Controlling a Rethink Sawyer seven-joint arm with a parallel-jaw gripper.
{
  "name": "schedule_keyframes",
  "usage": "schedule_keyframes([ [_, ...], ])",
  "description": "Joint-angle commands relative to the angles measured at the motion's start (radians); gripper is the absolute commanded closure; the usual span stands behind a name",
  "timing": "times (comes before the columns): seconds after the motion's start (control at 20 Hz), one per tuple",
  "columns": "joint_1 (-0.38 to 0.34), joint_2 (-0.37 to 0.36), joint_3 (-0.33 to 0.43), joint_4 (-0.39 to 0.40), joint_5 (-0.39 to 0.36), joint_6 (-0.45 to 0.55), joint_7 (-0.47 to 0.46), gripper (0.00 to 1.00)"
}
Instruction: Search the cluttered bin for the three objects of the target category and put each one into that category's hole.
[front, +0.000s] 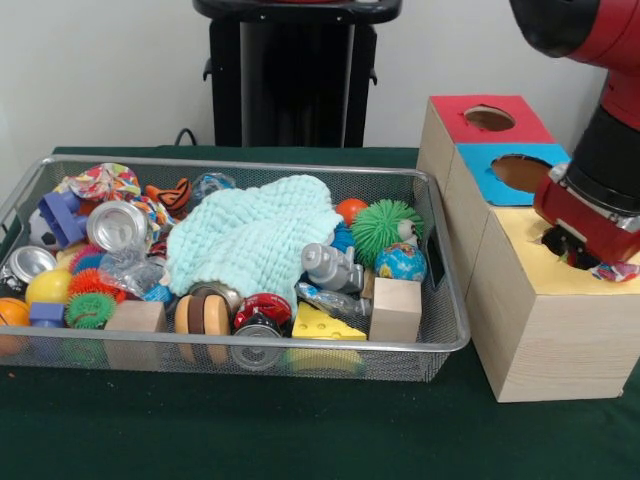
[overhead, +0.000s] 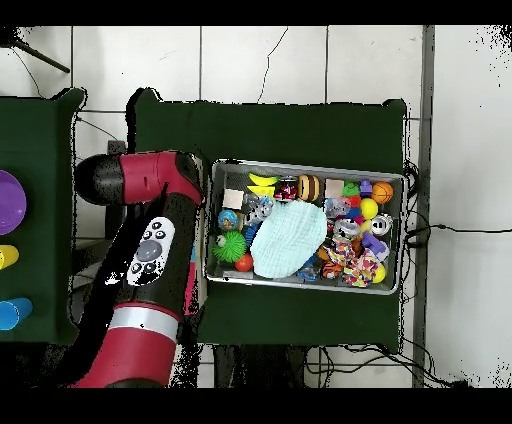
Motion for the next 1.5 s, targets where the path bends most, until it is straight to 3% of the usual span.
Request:
schedule_keyframes([
  [0.05, -0.061, 0.008, 0.098, 0.188, -0.045, -0.144, 0.01, 0.0],
  [0.5, -0.064, -0.007, 0.104, 0.183, -0.024, -0.124, 0.027, 0.0],
  [1.05, -0.027, -0.17, 0.078, 0.186, 0.036, 0.082, 0.084, 0.0],
  [1.5, -0.045, -0.233, 0.068, 0.165, 0.012, 0.197, 0.035, 0.0],
])
